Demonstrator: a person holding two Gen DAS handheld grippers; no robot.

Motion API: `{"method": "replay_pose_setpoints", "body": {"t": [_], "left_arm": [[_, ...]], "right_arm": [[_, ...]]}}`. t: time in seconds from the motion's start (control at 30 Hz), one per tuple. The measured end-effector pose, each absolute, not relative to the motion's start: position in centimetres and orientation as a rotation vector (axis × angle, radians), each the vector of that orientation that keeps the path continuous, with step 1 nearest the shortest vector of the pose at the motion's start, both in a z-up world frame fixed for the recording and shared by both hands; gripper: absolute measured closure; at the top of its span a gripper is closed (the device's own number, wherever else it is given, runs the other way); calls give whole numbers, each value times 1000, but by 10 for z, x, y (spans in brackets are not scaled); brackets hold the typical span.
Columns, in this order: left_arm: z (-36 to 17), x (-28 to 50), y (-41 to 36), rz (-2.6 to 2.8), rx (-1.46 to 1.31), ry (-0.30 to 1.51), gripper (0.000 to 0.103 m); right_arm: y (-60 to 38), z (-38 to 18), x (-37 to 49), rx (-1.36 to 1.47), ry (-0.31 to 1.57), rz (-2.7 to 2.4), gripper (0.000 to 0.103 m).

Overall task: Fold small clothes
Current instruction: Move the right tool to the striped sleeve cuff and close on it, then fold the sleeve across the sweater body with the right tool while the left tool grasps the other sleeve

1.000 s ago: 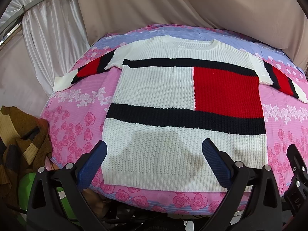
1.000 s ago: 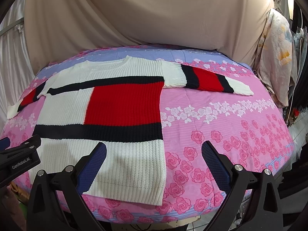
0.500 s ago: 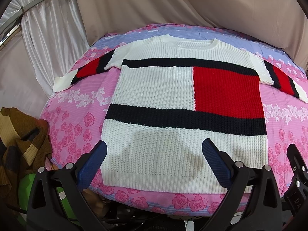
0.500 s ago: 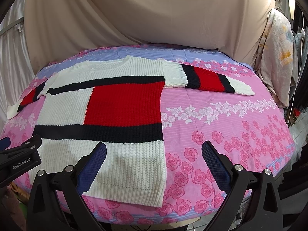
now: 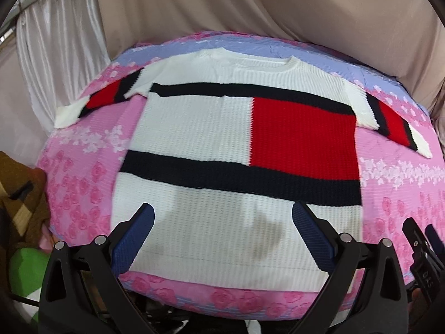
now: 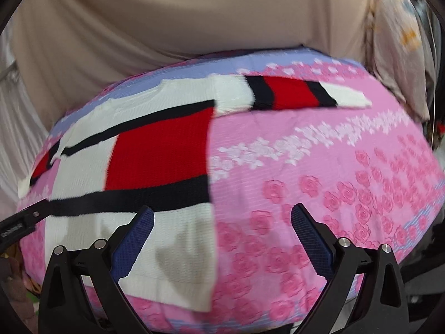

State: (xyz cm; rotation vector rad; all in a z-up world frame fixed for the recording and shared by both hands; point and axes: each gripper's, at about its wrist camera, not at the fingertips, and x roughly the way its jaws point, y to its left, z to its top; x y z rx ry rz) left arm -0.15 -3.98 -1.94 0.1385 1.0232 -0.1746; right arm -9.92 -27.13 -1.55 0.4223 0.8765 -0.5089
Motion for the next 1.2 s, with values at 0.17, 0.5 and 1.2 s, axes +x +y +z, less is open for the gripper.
{"method": "replay_pose_setpoints", "body": {"t": [0.17, 0.5, 1.2], "left_arm": [[-21, 5, -68, -177, 125, 1028, 6], [-22, 26, -138, -137, 101, 1000, 6], [-30, 63, -117, -6, 77, 1006, 6]], "right_arm": [[-384, -34, -133, 537, 797, -606, 9], [-603, -74, -95, 636, 748, -652, 32], [-594, -17, 19, 702, 561, -366, 97]]}}
